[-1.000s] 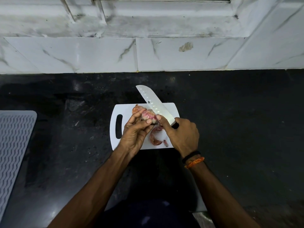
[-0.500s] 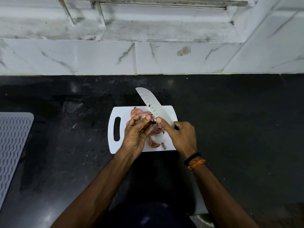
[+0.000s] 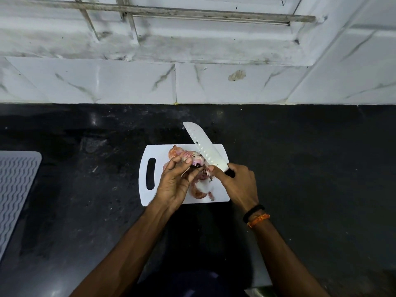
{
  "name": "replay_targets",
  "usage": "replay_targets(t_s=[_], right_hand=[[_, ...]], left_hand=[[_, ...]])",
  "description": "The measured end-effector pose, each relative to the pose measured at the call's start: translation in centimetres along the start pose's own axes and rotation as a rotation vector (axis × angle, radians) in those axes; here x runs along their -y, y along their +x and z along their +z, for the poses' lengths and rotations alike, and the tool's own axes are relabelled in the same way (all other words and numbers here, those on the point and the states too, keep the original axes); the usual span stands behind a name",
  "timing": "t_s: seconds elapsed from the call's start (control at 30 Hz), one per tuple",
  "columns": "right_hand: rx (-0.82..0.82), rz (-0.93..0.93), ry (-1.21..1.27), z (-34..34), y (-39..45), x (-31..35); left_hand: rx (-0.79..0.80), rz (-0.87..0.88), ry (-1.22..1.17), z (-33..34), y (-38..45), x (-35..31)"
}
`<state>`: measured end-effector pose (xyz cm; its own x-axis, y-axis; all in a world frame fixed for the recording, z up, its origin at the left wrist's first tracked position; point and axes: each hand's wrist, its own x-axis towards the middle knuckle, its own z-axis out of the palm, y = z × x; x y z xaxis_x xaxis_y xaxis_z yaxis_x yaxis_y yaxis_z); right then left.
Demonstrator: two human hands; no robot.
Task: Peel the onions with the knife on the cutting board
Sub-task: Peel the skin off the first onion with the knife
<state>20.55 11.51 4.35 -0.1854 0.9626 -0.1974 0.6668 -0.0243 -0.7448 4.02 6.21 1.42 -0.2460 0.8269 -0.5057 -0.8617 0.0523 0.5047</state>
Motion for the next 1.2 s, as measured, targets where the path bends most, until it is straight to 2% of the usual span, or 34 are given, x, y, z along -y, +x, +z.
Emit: replay_targets(t_s=[0.33, 0.5, 0.77, 1.0, 1.2], right_hand=[[0.021, -0.1, -0.065, 0.0, 0.7, 0.7], [0.051, -0.154, -0.071, -0.1, 0.7, 1.3], [-0.017, -0.179, -0.158, 0.1, 1.0, 1.8], [0.008, -0.21, -0.143, -0.2, 1.3, 2.1], [-0.001, -0.291, -0.121, -0.4, 1.2, 1.9]], left_hand=[[0.054, -0.027, -0.007, 0.9, -0.9, -0.8], [0.041, -0.049, 0.014, 1.1, -1.2, -1.0], [0.025, -0.059, 0.113, 1.4, -1.5, -1.1], [0.019, -0.098, 0.063, 1.3, -2.0, -1.7], [-0.052, -0.09, 0.063, 2.3, -2.2, -2.0]])
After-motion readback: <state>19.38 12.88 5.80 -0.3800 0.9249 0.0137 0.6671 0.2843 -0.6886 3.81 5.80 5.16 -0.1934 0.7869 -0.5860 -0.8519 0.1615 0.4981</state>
